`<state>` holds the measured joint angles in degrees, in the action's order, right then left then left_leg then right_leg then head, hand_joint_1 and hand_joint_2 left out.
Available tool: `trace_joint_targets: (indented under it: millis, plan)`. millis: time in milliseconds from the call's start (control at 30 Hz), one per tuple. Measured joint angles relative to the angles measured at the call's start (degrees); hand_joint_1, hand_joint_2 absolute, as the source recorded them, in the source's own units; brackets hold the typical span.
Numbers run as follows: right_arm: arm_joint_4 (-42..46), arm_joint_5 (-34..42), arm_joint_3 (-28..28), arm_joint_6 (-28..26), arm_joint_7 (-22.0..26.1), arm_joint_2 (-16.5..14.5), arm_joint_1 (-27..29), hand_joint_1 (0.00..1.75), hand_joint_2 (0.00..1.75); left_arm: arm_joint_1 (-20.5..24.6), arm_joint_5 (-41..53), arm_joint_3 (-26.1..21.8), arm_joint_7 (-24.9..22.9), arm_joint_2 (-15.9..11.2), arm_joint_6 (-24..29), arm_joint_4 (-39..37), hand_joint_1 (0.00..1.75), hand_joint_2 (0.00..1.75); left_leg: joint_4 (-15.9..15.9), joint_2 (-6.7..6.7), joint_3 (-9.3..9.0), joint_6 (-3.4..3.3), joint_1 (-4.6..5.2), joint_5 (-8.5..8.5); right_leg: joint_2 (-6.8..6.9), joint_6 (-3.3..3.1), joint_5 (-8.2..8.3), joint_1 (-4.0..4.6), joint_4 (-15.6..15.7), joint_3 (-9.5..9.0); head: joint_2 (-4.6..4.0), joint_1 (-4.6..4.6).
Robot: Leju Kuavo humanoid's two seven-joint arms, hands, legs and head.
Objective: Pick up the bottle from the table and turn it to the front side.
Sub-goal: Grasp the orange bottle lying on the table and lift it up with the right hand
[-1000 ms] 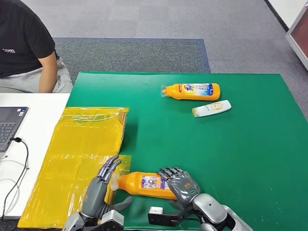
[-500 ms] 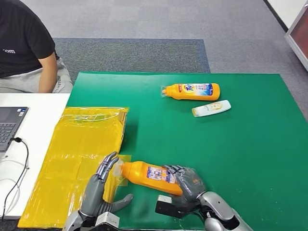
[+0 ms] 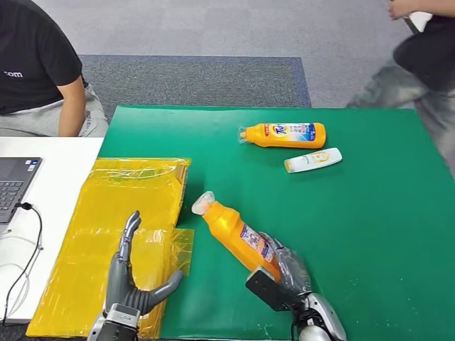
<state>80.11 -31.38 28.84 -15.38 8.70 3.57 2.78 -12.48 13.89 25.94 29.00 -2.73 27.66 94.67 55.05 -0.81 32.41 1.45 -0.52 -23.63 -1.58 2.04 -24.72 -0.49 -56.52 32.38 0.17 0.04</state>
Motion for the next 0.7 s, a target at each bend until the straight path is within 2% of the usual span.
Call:
trace_joint_targets:
  millis: [233, 700]
  plan:
    - [0.3, 6.4, -1.8, -1.3, 2.9, -1.9, 1.8, 1.75, 1.75, -0.8, -5.3, 1.0, -0.6, 0.7, -3.1, 0.8, 0.00, 1.75, 0.0, 0.00, 0.15, -0.01, 0.01, 0.00, 0.00, 0.01, 0.00, -0.02, 0.0, 0.14, 0.00, 0.00]
    - [5.7, 11.9, -1.0, 0.4, 5.2, -2.0, 3.4, 1.75, 1.75, -0.2, -14.4, 2.0, -1.5, 1.2, -7.1, 0.4, 0.00, 1.75, 0.0, 0.00, 0.39, -0.01, 0.02, 0.01, 0.00, 0.02, 0.00, -0.04, 0.0, 0.38, 0.00, -0.01]
